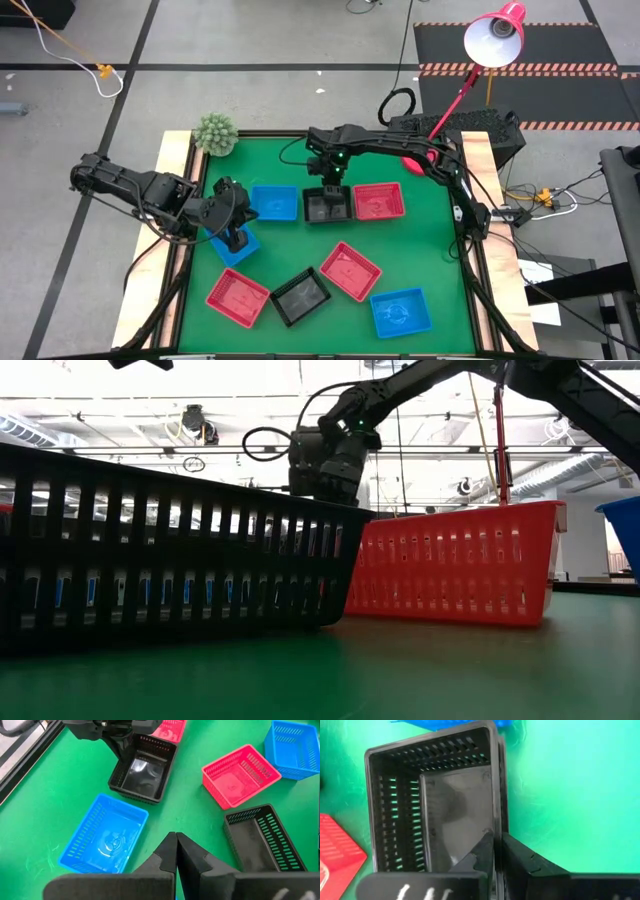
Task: Stack baskets by color
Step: Stack the middle black bin on the top black bin, then stack the middle blue bin on the top blue bin
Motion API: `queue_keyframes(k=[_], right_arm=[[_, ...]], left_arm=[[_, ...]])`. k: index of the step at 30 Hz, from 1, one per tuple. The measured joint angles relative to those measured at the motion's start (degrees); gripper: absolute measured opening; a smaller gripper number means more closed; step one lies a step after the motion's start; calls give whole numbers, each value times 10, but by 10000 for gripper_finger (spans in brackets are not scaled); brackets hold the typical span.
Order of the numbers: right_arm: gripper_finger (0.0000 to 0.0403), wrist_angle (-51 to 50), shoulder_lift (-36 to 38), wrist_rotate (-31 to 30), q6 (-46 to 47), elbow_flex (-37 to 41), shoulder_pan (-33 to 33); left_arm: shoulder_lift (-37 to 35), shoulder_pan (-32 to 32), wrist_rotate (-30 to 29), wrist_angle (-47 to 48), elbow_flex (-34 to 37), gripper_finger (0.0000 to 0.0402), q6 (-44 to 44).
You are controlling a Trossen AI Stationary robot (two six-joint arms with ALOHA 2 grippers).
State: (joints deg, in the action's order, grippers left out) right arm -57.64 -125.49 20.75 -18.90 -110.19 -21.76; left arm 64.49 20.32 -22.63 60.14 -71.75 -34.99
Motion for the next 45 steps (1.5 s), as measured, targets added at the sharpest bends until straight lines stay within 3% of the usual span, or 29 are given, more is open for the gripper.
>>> queue_keyframes(k=[8,19,24,37,45], right_arm=[[42,2,0,0,-1,0,0],[166,-4,14,-1,81,0,0],[198,-6,42,-1,132,0,0],[206,-16,161,-90,285,-1,0],[206,-93,212,-154,319,-1,16]], left_arm=[[0,0,0,0,0,5,0],[0,0,0,0,0,5,1],[0,0,0,0,0,5,4],[0,-1,0,0,0,5,4],[0,0,0,0,0,5,-11]])
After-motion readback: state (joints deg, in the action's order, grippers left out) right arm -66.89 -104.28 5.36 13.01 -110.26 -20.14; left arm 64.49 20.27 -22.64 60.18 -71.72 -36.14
